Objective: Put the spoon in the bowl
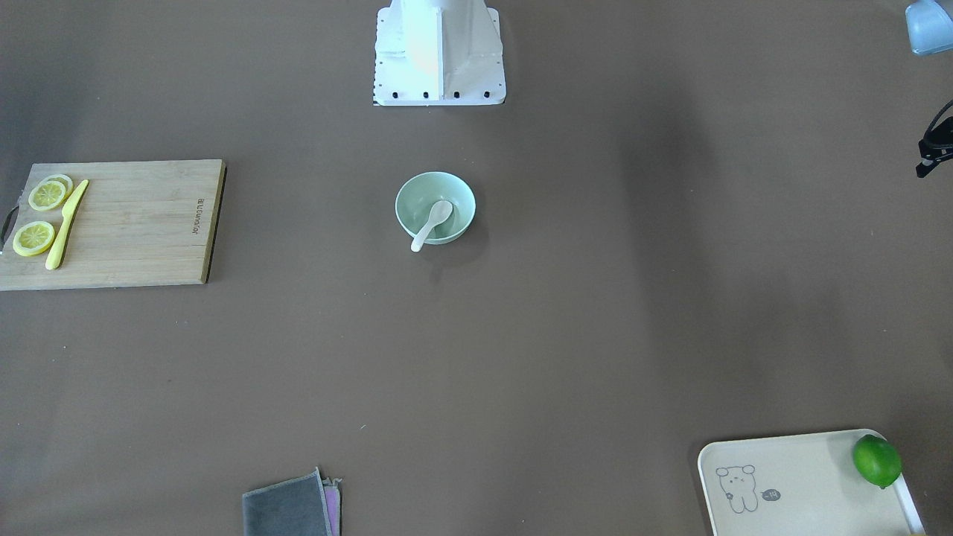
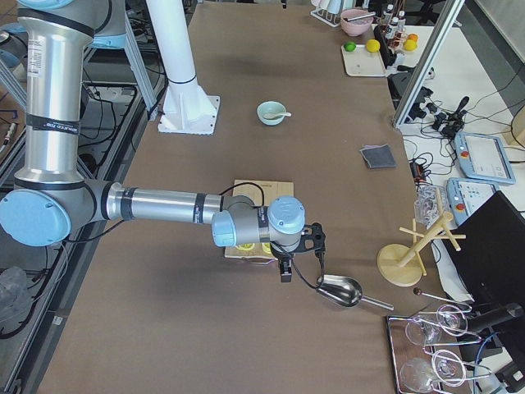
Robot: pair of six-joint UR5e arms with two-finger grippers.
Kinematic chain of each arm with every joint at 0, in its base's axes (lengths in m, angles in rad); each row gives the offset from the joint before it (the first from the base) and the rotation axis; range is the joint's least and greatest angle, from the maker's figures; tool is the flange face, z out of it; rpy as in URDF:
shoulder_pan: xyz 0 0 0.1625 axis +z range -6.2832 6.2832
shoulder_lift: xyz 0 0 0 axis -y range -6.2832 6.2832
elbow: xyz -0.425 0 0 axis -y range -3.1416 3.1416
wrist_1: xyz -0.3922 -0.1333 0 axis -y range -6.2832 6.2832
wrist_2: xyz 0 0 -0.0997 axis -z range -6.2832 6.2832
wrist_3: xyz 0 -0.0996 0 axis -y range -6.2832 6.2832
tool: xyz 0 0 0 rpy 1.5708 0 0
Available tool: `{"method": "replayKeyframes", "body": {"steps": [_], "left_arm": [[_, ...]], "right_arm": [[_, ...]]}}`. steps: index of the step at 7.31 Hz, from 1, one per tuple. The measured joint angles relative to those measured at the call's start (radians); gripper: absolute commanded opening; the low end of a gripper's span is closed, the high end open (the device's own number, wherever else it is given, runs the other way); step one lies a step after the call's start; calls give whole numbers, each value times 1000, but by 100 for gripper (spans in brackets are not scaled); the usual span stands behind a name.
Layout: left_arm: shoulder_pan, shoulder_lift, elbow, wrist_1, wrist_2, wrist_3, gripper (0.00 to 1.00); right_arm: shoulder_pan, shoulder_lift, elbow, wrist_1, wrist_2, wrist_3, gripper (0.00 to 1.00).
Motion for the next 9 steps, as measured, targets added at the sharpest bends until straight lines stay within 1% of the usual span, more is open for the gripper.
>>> {"method": "replayKeyframes", "body": {"steps": [2,6,7,8,9], "left_arm": [[-2,-16,3,-29,-5,-5,97],[-3,-3,36,-42,-9,-6,97],[-21,-3,36,-37,-25,-6,97],[-58,-5,39,-28,-69,-7,97],[-101,-10,42,-4,-139,-7,97]], "right_arm": [[-1,6,-27,1,-1,6,100],[-1,41,-19,8,-2,6,100],[-1,46,-17,7,-1,1,100],[-1,47,-20,6,-2,-2,100],[-3,44,-26,4,-1,-5,100]]}}
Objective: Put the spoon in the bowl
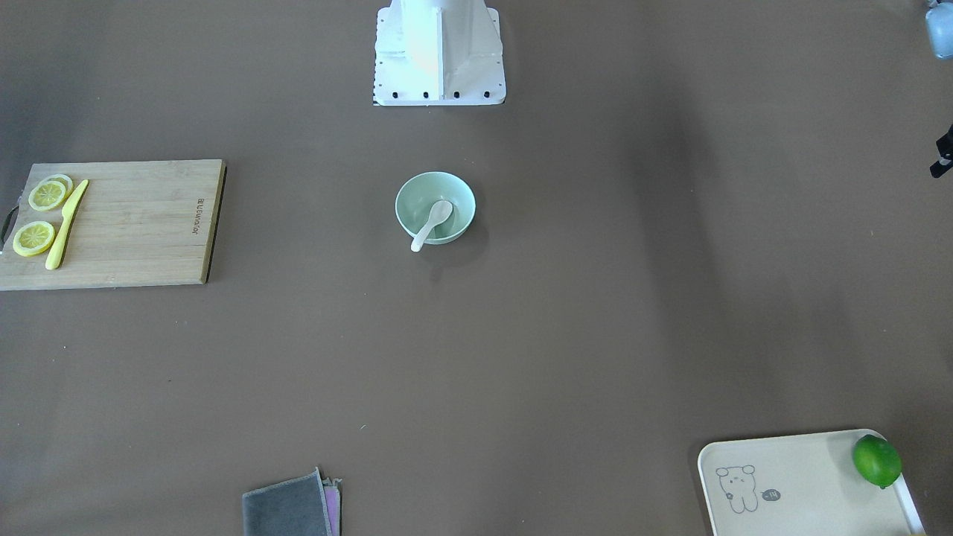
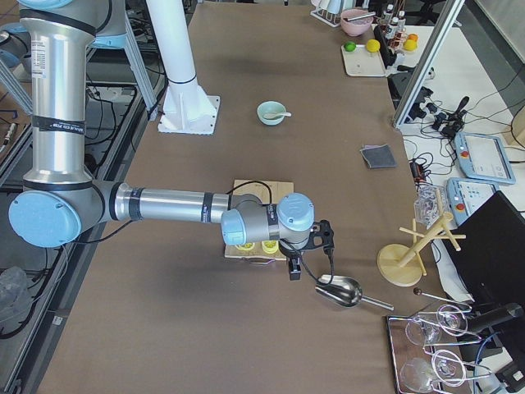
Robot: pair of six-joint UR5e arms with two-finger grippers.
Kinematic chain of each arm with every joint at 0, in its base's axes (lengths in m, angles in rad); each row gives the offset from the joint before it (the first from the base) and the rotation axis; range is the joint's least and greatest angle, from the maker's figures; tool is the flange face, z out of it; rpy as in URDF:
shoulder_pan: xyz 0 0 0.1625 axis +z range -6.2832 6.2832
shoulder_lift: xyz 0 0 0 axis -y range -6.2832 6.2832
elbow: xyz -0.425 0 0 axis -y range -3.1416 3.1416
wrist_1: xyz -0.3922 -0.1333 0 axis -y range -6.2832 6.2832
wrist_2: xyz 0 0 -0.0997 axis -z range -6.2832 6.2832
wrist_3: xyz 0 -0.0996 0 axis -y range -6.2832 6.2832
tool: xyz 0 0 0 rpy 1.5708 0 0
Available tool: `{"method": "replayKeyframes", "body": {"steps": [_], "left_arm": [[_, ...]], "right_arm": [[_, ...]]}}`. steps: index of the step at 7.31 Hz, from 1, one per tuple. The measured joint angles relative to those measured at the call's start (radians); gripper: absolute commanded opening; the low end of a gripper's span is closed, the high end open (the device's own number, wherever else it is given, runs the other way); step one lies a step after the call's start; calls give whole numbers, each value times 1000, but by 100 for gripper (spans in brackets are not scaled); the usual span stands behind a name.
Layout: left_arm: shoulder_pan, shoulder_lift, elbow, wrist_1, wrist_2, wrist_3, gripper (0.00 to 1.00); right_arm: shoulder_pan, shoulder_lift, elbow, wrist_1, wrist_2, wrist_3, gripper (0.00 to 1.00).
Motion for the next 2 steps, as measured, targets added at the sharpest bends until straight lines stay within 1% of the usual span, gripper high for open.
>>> {"method": "replayKeyframes", "body": {"steps": [1,2], "left_arm": [[-36,-10,1,50,-55,0,97],[-53,-31,-4,115,-79,0,98]], "right_arm": [[-16,-1,-4,-3,0,-1,100],[-39,2,-10,-6,-4,-1,100]]}}
